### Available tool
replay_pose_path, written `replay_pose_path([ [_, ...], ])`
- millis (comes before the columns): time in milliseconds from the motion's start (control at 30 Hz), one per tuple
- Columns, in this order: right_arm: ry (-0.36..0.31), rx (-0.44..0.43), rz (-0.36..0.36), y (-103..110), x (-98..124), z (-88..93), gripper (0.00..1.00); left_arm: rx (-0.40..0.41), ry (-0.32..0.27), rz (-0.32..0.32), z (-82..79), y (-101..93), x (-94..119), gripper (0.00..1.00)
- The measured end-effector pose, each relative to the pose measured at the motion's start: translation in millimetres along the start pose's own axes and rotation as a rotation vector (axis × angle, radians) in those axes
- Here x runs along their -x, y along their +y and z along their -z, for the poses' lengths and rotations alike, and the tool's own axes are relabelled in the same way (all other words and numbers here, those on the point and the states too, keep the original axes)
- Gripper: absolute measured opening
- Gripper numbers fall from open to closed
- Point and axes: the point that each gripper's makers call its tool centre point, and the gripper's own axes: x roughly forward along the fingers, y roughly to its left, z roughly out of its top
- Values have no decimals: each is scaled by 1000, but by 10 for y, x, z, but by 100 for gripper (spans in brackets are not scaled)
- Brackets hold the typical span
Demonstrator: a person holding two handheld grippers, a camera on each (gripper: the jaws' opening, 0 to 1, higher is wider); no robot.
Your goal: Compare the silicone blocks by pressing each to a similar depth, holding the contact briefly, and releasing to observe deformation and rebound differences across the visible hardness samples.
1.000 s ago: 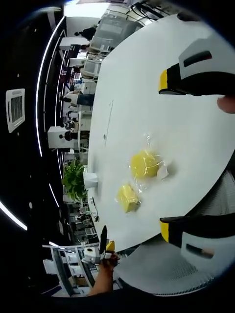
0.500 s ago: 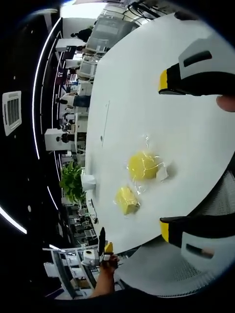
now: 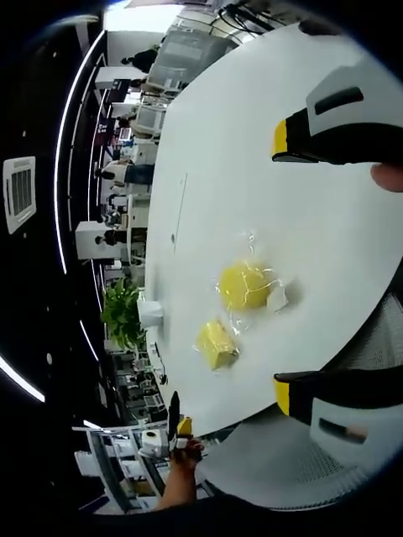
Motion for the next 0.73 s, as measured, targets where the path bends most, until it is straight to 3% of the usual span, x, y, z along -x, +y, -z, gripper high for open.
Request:
replay_pose_path([
  [733, -17, 8, -5, 91, 27, -57, 97, 3, -3, -4, -20, -81, 44, 100],
])
